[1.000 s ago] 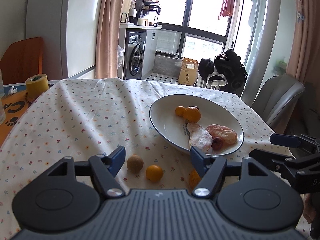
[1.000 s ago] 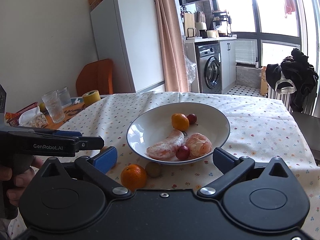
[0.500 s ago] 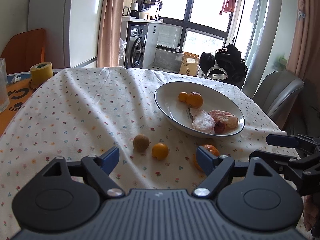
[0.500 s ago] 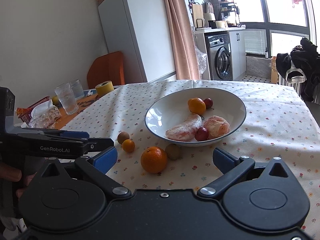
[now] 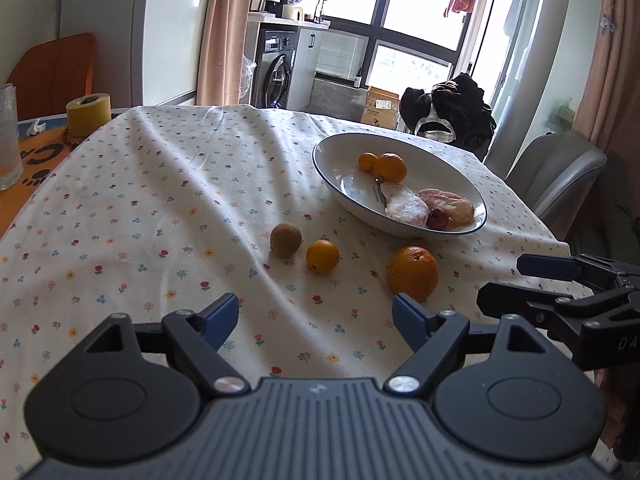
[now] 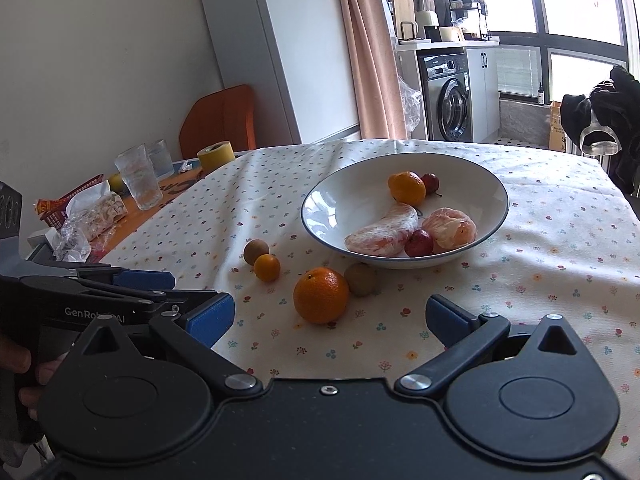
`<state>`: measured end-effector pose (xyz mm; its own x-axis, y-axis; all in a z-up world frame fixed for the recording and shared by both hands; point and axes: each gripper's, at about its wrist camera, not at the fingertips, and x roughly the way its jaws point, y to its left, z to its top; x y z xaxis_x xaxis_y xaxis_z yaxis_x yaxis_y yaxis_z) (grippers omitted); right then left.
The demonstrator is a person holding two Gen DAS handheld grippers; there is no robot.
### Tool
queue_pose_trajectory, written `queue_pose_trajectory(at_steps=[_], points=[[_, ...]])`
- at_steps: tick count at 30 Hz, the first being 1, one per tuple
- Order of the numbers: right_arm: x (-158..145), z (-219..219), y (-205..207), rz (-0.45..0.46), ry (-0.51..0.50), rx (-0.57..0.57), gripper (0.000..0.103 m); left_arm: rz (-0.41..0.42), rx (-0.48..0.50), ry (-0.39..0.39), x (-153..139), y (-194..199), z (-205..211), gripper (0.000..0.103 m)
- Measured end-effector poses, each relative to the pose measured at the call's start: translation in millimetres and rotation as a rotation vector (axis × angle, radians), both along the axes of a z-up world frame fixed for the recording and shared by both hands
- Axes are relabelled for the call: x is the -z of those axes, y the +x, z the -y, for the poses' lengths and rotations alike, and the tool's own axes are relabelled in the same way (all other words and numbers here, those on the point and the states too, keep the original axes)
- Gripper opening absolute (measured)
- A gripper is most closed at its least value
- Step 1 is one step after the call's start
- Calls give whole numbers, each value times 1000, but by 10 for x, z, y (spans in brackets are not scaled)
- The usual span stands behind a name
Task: Organize fruits
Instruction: 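Withdraw both open tools from the bowl back toward the loose fruit, then grasp the whole orange with the right tool while the left tool grasps a kumquat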
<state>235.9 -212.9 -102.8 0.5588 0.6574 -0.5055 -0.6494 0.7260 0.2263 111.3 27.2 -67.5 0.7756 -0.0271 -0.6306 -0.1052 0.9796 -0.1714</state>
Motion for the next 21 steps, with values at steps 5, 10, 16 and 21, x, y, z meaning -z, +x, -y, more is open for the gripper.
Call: queue_pose_trajectory(at_steps=[5, 10, 16, 21], points=[[4, -37, -20, 18, -14, -7, 102, 17, -8, 3, 21, -1, 9, 82], [33, -78, 12, -2, -18, -18, 91, 12, -5, -13, 49, 33, -13, 79], [81, -155, 65, -17, -32, -30, 83, 14, 16, -10, 65, 72, -12, 71], [128, -223, 167, -49, -42, -34, 72, 6, 18, -14, 94, 131, -31, 62]])
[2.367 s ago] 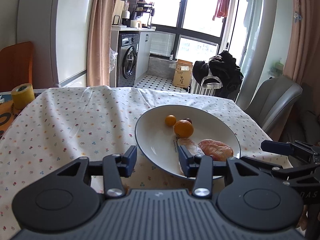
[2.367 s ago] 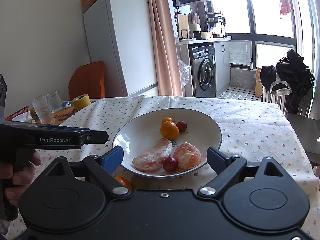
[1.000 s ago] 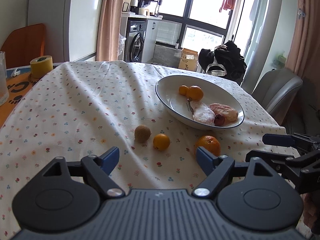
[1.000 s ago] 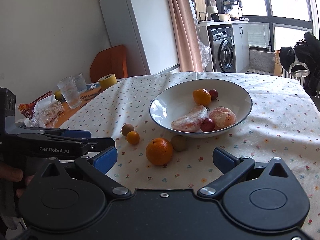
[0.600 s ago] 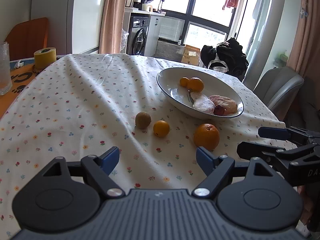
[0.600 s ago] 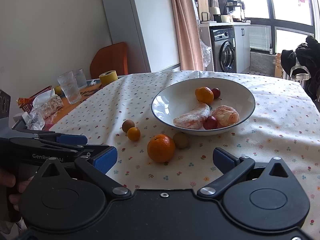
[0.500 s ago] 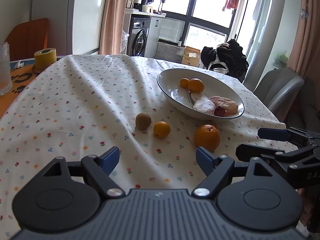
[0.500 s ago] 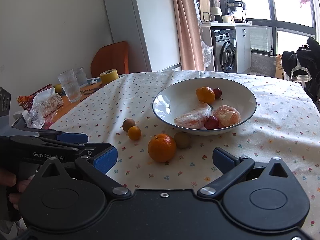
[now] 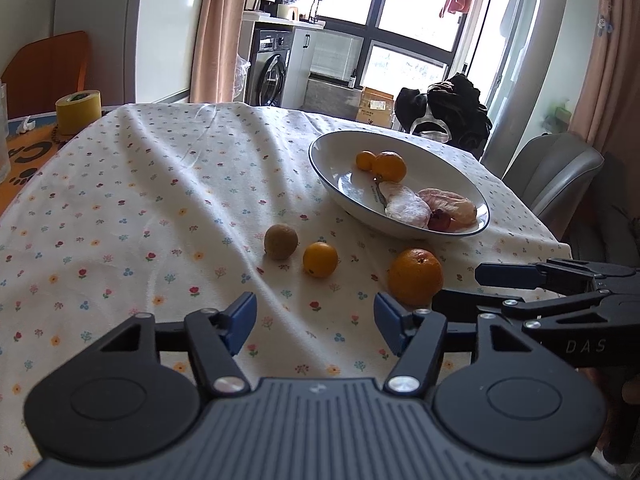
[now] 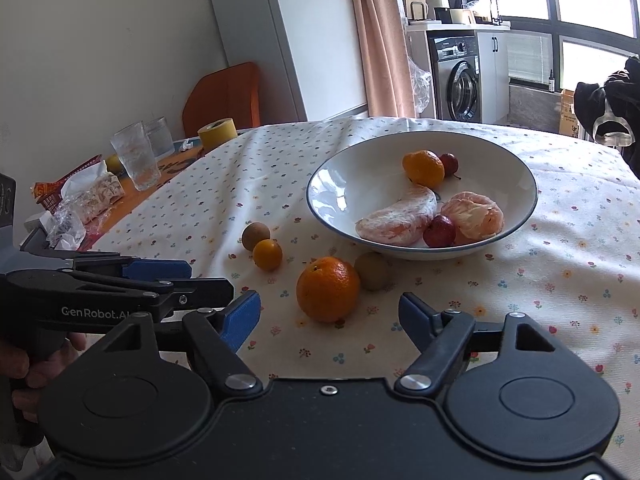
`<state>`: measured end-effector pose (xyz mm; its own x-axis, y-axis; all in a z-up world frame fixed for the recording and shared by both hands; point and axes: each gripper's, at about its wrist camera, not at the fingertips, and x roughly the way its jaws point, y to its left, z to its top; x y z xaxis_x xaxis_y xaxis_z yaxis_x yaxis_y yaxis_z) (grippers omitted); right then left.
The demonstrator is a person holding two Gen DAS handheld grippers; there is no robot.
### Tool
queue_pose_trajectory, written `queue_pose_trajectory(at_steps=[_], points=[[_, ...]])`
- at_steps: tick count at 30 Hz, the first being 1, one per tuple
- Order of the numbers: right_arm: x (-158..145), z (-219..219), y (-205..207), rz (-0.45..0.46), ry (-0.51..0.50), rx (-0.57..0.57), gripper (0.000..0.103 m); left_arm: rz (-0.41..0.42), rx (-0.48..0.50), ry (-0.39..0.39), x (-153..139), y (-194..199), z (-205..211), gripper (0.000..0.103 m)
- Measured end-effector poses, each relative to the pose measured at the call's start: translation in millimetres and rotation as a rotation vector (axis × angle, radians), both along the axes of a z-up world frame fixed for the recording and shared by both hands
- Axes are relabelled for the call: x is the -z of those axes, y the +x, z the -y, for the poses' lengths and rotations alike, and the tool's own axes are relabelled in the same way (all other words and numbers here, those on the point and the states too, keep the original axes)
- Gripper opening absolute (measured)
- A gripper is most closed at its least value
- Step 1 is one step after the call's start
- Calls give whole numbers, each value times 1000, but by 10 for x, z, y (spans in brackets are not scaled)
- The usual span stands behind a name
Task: Organize fruits
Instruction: 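Grasp the whole orange with the right tool while the left tool grasps a kumquat, then carry the orange and kumquat into the white bowl and open both tools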
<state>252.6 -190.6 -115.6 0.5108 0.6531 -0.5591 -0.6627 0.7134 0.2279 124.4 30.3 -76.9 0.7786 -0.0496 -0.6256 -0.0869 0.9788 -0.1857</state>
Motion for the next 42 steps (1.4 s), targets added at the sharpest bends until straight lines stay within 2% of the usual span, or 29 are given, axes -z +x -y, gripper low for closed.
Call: queue_pose_trajectory(at_steps=[8, 10, 11, 12, 21, 23, 31, 33, 34, 42], points=[[79, -96, 129, -34, -10, -8, 63, -11, -3, -7, 41, 130, -51, 54], [95, -115, 156, -42, -11, -13, 58, -12, -3, -7, 48, 164, -56, 53], [109, -122, 178, -50, -12, -17, 46, -12, -1, -8, 52, 189, -60, 52], [120, -117, 200, -63, -3, -31, 38, -14, -1, -8, 55, 204, -61, 51], [48, -57, 159, -41, 3, -50, 37, -18, 3, -2, 65, 390, -40, 44], [11, -38, 152, -35, 10, -53, 37, -24, 7, -6, 70, 427, -28, 37], [-130, 66, 160, -15, 44, -54, 37, -38, 5, 8, 115, 566, 40, 36], [-178, 96, 164, -4, 53, -51, 37, -42, 4, 16, 129, 593, 51, 24], [-197, 111, 170, 0, 58, -49, 37, -41, 2, 20, 132, 603, 58, 22], [-301, 207, 281, 30, 76, -18, 37, -6, 5, 17, -34, 584, 105, 22]])
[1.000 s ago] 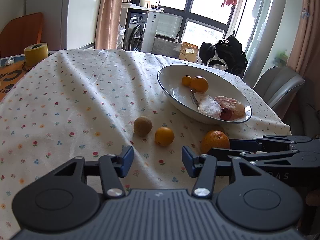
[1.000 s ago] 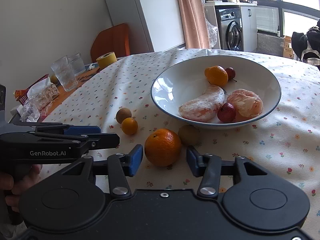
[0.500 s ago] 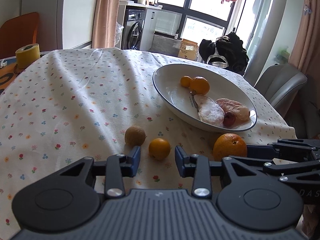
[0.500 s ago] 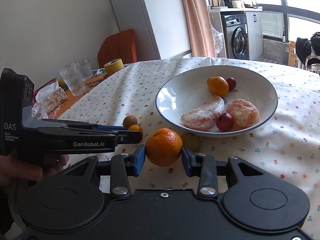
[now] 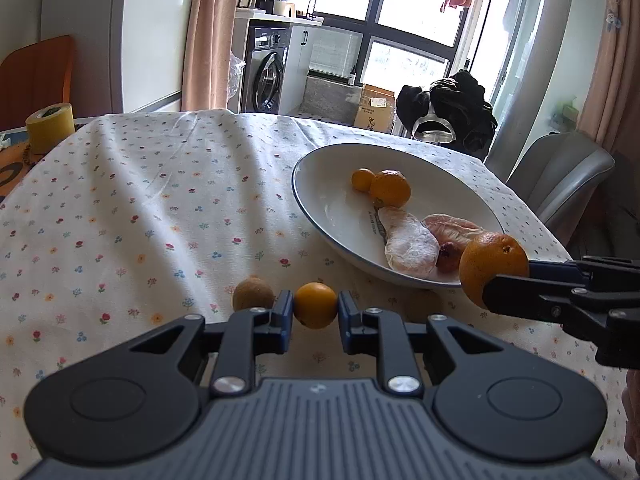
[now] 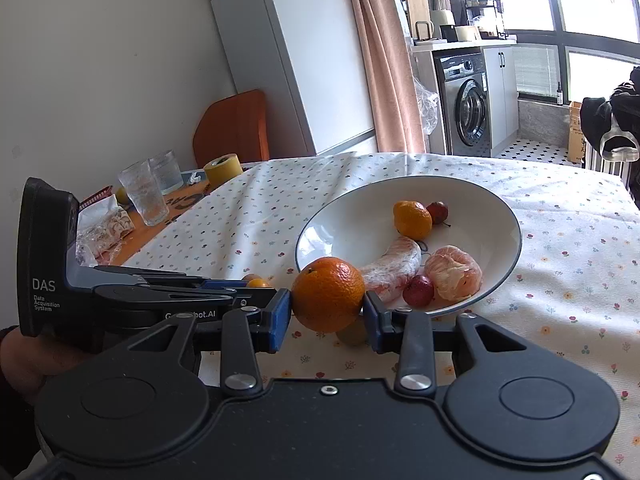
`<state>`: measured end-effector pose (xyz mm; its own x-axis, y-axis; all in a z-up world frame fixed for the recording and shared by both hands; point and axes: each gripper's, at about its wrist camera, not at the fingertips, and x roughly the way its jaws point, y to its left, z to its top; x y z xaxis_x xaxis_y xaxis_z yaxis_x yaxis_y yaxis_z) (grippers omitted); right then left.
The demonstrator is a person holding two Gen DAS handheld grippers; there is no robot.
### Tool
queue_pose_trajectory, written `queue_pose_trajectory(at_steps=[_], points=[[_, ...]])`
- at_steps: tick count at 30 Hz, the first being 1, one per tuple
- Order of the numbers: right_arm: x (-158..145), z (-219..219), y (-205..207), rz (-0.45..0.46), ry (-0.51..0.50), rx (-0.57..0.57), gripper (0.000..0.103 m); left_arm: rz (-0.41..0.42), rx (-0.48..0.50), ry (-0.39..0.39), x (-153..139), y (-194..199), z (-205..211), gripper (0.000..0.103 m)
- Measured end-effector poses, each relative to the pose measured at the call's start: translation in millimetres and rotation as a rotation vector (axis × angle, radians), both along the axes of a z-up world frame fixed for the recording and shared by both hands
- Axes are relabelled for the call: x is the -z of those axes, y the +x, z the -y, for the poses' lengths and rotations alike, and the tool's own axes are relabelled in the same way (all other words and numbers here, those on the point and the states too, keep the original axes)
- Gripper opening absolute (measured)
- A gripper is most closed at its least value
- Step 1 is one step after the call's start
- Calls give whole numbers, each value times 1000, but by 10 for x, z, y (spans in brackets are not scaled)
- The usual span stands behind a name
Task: Organize fruits
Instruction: 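Carry the orange and kumquat into the white bowl and open both tools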
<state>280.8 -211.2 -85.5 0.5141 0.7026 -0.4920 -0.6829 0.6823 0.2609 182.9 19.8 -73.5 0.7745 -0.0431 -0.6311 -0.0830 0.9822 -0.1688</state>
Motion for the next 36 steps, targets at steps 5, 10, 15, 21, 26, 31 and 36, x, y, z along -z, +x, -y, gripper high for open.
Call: queue_pose_trajectory(at_steps=[5, 10, 15, 21, 26, 31, 36], points=[[-21, 67, 102, 7, 4, 27, 37, 34, 13, 12, -145, 42, 64, 22], [-31, 135, 198, 13, 4, 57, 37, 52, 28, 22, -219, 144, 133, 22], [-43, 208, 296, 16, 4, 81, 37, 62, 41, 24, -275, 248, 187, 22], [-84, 275, 361, 25, 3, 105, 37, 73, 48, 28, -332, 359, 238, 22], [-101, 298, 380, 29, 0, 116, 37, 76, 42, 45, -352, 430, 265, 24], [-100, 301, 394, 34, -4, 122, 37, 76, 33, 45, -375, 408, 234, 25], [-109, 289, 437, 36, -6, 129, 37, 71, 25, 48, -396, 354, 194, 25]])
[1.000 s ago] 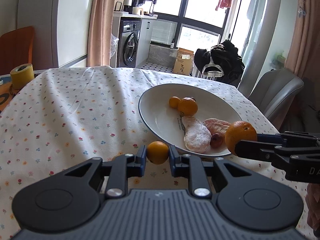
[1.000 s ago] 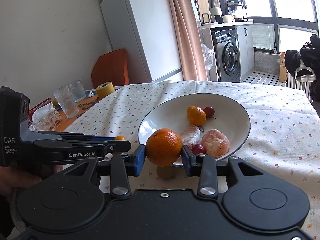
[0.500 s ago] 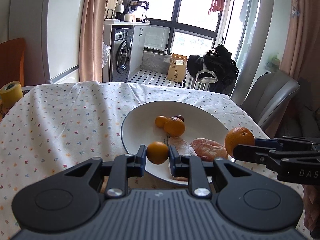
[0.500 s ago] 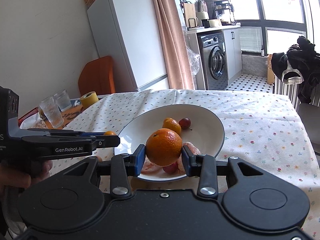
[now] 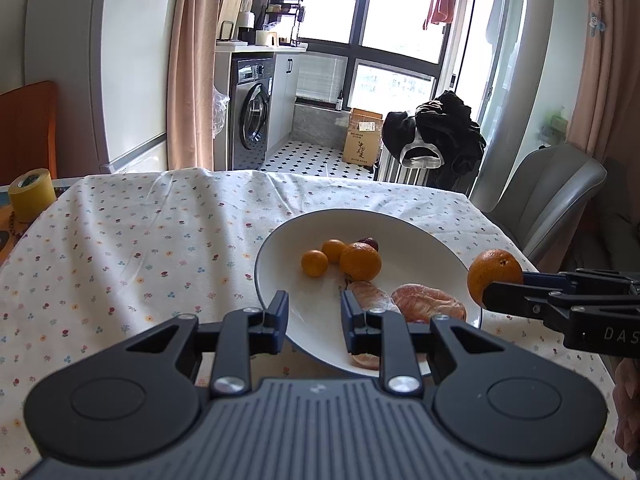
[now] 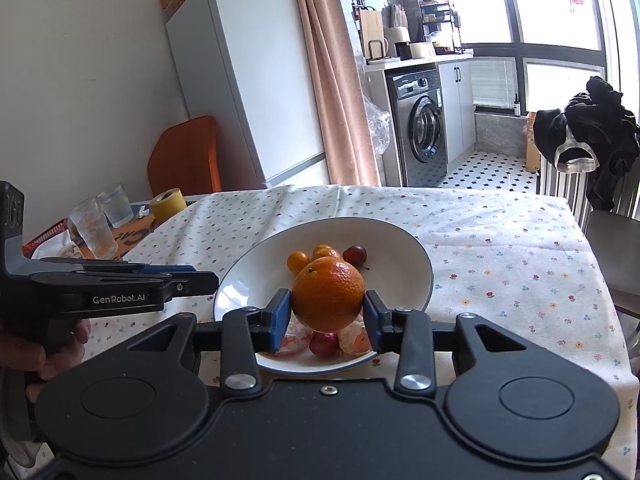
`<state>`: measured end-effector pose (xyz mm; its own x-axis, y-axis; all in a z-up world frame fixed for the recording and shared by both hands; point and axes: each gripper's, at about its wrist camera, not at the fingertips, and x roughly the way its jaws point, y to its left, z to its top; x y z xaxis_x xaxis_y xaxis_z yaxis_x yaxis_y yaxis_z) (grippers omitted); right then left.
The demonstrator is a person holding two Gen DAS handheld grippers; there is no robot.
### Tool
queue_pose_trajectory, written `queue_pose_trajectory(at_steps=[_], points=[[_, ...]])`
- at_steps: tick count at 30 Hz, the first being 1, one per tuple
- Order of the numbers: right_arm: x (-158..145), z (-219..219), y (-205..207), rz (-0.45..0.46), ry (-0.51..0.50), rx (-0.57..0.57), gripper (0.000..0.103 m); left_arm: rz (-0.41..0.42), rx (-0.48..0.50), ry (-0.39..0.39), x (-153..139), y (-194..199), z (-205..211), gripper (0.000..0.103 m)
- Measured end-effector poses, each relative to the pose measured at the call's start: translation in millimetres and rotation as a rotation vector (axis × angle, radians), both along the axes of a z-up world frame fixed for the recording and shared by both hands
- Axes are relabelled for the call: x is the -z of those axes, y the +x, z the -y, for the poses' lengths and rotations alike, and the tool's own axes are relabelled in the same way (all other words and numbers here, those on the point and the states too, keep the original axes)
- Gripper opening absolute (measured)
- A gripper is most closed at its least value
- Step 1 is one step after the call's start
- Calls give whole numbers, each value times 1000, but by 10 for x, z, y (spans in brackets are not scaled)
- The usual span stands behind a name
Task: Organize fruits
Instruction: 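Carry the orange and kumquat into the white bowl and open both tools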
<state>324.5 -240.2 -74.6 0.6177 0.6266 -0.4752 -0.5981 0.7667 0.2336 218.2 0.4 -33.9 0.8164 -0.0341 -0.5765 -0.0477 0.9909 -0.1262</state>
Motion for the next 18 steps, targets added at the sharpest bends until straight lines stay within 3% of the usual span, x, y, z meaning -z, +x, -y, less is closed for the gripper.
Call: queue_pose_trajectory(at_steps=[14, 18], points=[[-59, -26, 202, 32, 1, 47, 38, -15, -53, 2, -25, -180, -198, 33], [-56, -24, 230, 38, 13, 70, 56, -21, -70, 7, -23, -223, -252, 39]])
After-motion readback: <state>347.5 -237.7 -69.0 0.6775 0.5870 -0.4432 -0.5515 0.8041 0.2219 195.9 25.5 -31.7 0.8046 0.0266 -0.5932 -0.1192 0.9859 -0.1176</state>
